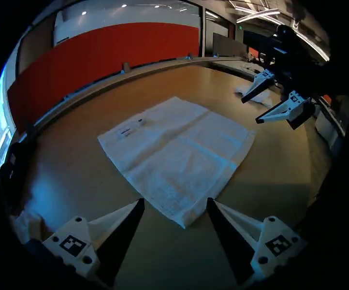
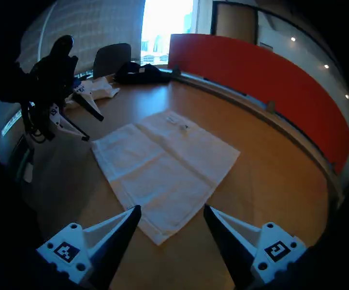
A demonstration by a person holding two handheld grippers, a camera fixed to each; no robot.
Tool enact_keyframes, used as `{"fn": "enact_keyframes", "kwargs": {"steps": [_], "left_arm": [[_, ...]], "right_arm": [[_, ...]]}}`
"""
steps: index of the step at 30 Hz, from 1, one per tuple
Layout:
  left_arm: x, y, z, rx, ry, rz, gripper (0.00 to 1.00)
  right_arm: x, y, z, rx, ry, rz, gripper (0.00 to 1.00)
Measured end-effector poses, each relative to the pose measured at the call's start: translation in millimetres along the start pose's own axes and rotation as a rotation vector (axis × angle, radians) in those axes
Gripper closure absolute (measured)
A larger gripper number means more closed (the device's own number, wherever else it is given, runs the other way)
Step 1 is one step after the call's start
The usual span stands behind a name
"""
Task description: Fold towel
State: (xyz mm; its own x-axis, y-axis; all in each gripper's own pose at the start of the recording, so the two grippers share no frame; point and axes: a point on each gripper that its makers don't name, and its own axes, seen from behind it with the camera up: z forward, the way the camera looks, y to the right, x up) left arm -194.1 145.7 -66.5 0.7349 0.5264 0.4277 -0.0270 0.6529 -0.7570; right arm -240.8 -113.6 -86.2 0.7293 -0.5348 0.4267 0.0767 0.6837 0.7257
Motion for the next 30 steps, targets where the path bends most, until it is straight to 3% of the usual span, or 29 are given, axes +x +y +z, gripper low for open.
{"fn": "enact_keyframes", "kwargs": {"steps": [18, 30], "left_arm": [[-31, 11.4, 21.8, -0.033, -0.082, -0.01, 0.05], [-34, 11.6, 23.7, -0.018, -0.081, 0.005, 0.05]], "right_arm": [[-43, -7, 17.1, 0.038, -0.073, 0.005, 0.0], [-52, -9, 22.2, 0.046, -0.087, -0.001, 0.05]]}}
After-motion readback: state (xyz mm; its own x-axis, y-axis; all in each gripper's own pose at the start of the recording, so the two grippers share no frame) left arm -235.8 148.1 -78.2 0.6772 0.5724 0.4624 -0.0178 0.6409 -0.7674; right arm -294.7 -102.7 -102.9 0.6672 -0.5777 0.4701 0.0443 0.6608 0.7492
